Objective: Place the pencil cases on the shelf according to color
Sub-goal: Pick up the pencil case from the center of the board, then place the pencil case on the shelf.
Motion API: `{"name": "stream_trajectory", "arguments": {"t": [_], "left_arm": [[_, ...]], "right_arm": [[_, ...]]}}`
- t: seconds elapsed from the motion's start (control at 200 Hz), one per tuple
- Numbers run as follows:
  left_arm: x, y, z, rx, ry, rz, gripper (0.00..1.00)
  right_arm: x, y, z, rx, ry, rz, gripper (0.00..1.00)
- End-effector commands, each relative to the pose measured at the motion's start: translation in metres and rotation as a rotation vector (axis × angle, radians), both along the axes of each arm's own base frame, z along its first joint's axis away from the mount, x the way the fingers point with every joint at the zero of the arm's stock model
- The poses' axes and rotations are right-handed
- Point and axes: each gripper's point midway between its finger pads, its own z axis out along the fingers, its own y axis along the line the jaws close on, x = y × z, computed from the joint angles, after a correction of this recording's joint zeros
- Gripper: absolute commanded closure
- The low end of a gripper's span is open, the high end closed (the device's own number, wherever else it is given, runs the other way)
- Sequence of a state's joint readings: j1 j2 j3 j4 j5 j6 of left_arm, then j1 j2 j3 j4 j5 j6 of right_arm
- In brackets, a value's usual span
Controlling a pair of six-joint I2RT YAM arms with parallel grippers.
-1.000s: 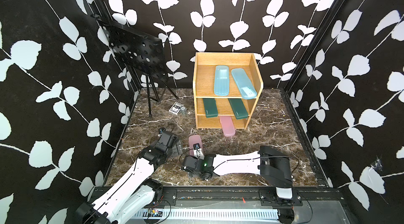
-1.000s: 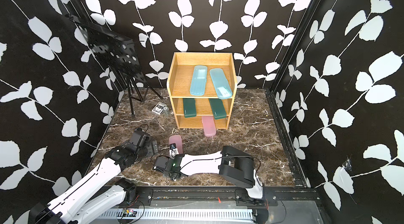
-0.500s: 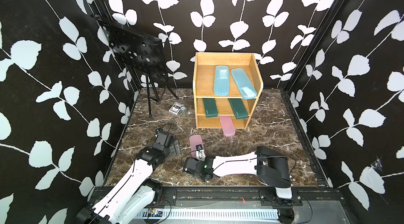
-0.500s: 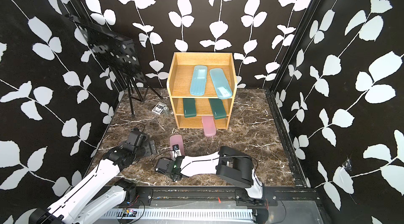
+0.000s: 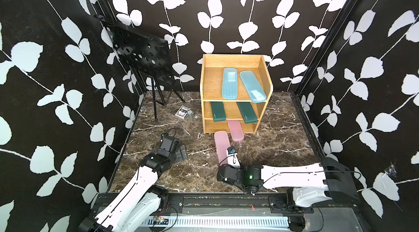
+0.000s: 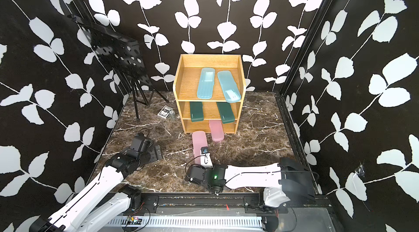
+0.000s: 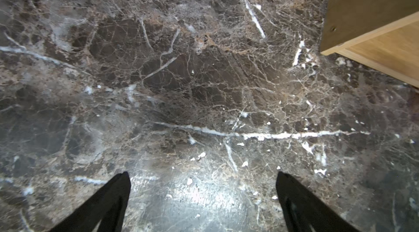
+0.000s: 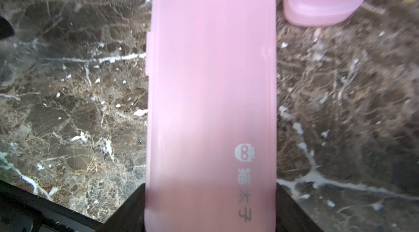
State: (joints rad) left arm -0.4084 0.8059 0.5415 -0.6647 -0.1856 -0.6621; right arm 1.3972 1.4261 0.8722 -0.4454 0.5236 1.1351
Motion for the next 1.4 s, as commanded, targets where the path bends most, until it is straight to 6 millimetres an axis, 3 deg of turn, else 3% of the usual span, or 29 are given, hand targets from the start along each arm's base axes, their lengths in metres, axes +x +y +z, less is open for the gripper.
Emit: {"name": "stream_trajectory", "arguments": {"t": [0.0,0.22,0.25,0.465,0.52,0.6,0.64,0.85,0.92,0.935,1.0,1.315,1.395], "left_arm": [[-0.001,-0.002,-0.005,-0.018,-0.001,-0.006,0.01],[0.004,-0.005,-0.005,-0.014,0.003,-0.019,0.01],[0.005,-0.006,-0.006,-0.014,0.005,-0.021,0.01],[0.012,-0.011,-0.015,-0.022,0.022,-0.029,0.01],[0.014,-0.013,-0.017,-0.025,0.027,-0.031,0.01],[0.017,-0.016,-0.022,-0.027,0.039,-0.036,0.01],[0.017,-0.017,-0.025,-0.028,0.048,-0.04,0.01],[0.018,-0.021,-0.036,-0.034,0.081,-0.043,0.01],[0.018,-0.023,-0.036,-0.044,0.077,-0.046,0.01],[0.018,-0.023,-0.035,-0.046,0.075,-0.046,0.01],[0.018,-0.023,-0.032,-0.051,0.066,-0.045,0.01],[0.015,-0.025,-0.014,-0.086,0.026,-0.053,0.01],[0.014,-0.024,-0.01,-0.087,0.017,-0.052,0.01]], "right_arm": [[0.021,0.005,0.007,-0.013,-0.064,0.011,0.39],[0.071,0.03,0.007,-0.016,-0.011,0.006,0.41],[0.08,0.031,-0.003,-0.036,0.004,-0.004,0.41],[0.14,0.06,-0.022,0.005,0.036,-0.024,0.41],[0.151,0.067,-0.03,-0.002,0.044,-0.019,0.36],[0.16,0.072,-0.045,-0.019,0.072,-0.015,0.2],[0.166,0.079,-0.041,-0.007,0.066,-0.017,0.17],[0.164,0.07,-0.035,-0.029,0.062,-0.018,0.04],[0.159,0.064,-0.023,-0.023,0.059,-0.02,0.03],[0.154,0.057,-0.03,-0.044,0.073,-0.019,0.02],[0.146,0.049,-0.023,-0.05,0.078,-0.013,0.01],[0.105,0.036,-0.018,-0.046,0.132,0.046,0.02],[0.093,0.034,-0.023,-0.058,0.134,0.048,0.1]]}}
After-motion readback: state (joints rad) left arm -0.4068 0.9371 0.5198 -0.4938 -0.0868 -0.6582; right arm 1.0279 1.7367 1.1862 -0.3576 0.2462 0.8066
